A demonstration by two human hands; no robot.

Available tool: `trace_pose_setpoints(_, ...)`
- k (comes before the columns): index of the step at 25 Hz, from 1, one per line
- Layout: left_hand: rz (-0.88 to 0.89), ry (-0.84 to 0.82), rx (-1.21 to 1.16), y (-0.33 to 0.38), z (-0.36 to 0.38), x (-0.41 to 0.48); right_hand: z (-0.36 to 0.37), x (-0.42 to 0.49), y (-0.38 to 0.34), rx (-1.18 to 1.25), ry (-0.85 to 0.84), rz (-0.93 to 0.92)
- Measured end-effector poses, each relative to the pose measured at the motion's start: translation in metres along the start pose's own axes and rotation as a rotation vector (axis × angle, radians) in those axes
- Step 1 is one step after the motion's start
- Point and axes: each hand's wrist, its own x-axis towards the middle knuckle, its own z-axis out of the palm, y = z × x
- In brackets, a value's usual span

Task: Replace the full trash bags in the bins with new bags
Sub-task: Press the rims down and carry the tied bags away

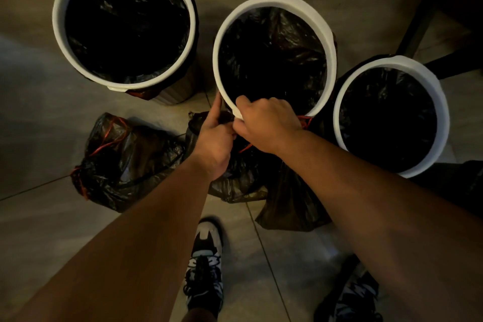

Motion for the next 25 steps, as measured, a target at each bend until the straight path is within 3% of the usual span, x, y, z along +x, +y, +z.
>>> trace_pose_setpoints(4, 0.025, -0.008, 0.032, -0.002, -0.003, -0.002, -0.005, 0.004, -0.002, 0.068, -0.033, 0.053)
trace_pose_setpoints(14, 0.080, -0.088, 0.116, -0.005, -0.015, -0.011, -0.005, 0.011, -0.023, 0.095, 0.068, 0.106)
trace_pose_setpoints(18, 0.206, -0.132, 0.286, -0.008, -0.011, -0.009, -0.010, 0.016, -0.030, 0.080, -0.037, 0.098)
trace_pose_setpoints(22, 0.215, -0.079, 0.275, -0.009, -0.012, 0.000, -0.018, 0.025, -0.034, 0.063, -0.134, 0.036)
trace_pose_setpoints(25, 0.288, -0.022, 0.485, -0.014, -0.015, 0.001, -0.026, 0.032, -0.034, 0.030, -0.195, -0.003)
